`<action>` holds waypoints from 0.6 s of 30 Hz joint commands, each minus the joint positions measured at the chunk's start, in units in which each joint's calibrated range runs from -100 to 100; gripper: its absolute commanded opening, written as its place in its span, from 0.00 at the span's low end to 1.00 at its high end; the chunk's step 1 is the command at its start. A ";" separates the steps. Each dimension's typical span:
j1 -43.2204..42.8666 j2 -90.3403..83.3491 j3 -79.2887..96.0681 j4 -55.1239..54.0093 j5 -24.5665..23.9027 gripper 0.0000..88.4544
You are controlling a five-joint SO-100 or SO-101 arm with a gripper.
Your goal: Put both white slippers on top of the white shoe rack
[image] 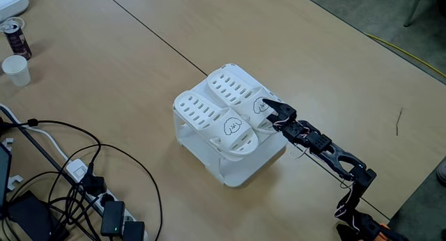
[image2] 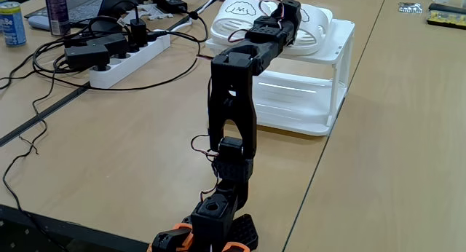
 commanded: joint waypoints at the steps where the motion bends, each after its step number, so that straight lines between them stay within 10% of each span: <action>1: 0.45 -2.40 -4.86 0.00 0.42 0.20; 18: 0.61 -21.33 16.52 0.08 0.42 0.19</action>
